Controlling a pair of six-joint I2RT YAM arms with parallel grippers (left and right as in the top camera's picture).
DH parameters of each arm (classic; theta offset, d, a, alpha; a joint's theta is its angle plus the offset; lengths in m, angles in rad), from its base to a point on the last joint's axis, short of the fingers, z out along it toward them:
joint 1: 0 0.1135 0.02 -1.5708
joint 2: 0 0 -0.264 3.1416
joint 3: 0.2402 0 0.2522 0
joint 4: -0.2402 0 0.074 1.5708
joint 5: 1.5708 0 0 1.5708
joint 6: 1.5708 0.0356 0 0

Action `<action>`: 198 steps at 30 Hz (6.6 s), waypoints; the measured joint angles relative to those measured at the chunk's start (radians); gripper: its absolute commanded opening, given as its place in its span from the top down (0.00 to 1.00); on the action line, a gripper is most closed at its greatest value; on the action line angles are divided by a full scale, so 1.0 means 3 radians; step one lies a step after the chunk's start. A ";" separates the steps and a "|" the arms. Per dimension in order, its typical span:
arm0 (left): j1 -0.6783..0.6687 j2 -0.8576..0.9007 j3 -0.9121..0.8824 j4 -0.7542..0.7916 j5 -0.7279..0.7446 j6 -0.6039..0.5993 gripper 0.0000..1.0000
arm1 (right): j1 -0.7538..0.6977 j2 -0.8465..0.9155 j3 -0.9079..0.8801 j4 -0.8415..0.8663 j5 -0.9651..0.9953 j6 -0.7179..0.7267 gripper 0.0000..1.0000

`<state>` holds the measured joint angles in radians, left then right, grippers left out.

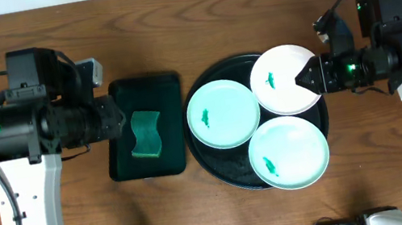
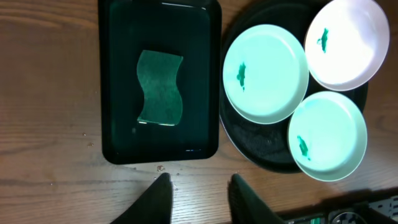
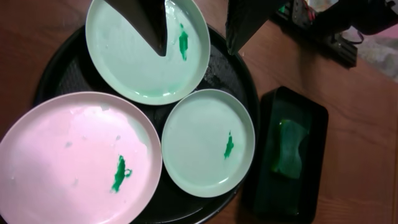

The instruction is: Clean dirty plates on tray and stack at the side

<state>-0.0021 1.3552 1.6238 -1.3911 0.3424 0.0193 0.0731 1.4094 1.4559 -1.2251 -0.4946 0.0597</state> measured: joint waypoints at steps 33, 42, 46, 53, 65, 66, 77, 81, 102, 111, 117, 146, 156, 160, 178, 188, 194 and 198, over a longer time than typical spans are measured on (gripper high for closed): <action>0.0000 0.0047 -0.0477 0.0333 0.0000 -0.0088 0.67 | 0.0626 0.0037 -0.1502 0.2144 0.0771 0.0399 0.63; 0.0000 0.0047 -0.0477 0.0390 0.0000 -0.0102 0.64 | 0.0699 0.0037 -0.1573 0.2131 0.0791 0.0432 0.63; 0.0000 0.0047 -0.0477 0.0406 0.0000 -0.0126 0.64 | 0.0698 0.0093 -0.1647 0.2210 0.0795 0.0544 0.70; 0.0000 0.0047 -0.0477 0.0413 0.0001 -0.0149 0.63 | 0.0701 0.0303 -0.1710 0.2253 0.0797 0.0668 0.69; 0.0000 0.0047 -0.0477 0.0482 0.0010 -0.0156 0.11 | 0.0768 0.0416 -0.1714 0.2383 0.0559 0.0716 0.41; 0.0000 0.0047 -0.0477 0.0496 0.0010 -0.0158 0.19 | 0.0768 0.0416 -0.1714 0.2383 0.0556 0.0716 0.59; 0.0000 0.0047 -0.0478 0.0464 0.0011 -0.0153 0.34 | 0.0768 0.0416 -0.1757 0.2388 0.0645 0.0839 0.67; 0.0000 0.0046 -0.0543 0.0478 0.0011 -0.0153 0.34 | 0.0768 0.0417 -0.1809 0.2392 0.0674 0.0885 0.66; 0.0000 0.0053 -0.0952 0.0837 0.0011 -0.0153 0.34 | 0.0946 0.0429 -0.1829 0.2457 0.0890 0.0987 0.67; 0.0000 0.0053 -0.0952 0.0852 0.0011 -0.0153 0.34 | 0.0946 0.0429 -0.1897 0.2558 0.0919 0.1097 0.67; 0.0000 0.0052 -0.0952 0.0853 0.0000 -0.0153 0.34 | 0.0946 0.0429 -0.1915 0.2570 0.0932 0.1141 0.69; 0.0000 0.0052 -0.0952 0.0861 -0.0028 -0.0153 0.34 | 0.0951 0.0656 -0.1916 0.2702 0.0983 0.1194 0.79; 0.0000 0.0053 -0.0952 0.0870 -0.0028 -0.0153 0.34 | 0.0951 0.0806 -0.1916 0.2855 0.1010 0.1194 0.78; 0.0000 0.0052 -0.0952 0.0886 -0.0028 -0.0153 0.34 | 0.0954 0.0858 -0.1916 0.2927 0.1016 0.1194 0.79; 0.0000 0.0053 -0.0952 0.0886 -0.0028 -0.0153 0.34 | 0.1102 0.0896 -0.1916 0.2953 0.1269 0.1329 0.85; 0.0000 0.0052 -0.0952 0.0886 -0.0028 -0.0153 0.34 | 0.1150 0.0896 -0.1916 0.2978 0.1331 0.1359 0.85; 0.0000 0.0053 -0.0952 0.0886 -0.0028 -0.0153 0.34 | 0.1179 0.0896 -0.1916 0.2987 0.1340 0.1359 0.85; 0.0000 0.0052 -0.0952 0.0886 -0.0027 -0.0153 0.34 | 0.1180 0.0900 -0.1916 0.3031 0.1344 0.1359 0.85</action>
<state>-0.0021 1.3708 1.3380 -1.1252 0.3344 -0.0265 0.4271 1.6794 0.8810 -0.3157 -0.0914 0.4675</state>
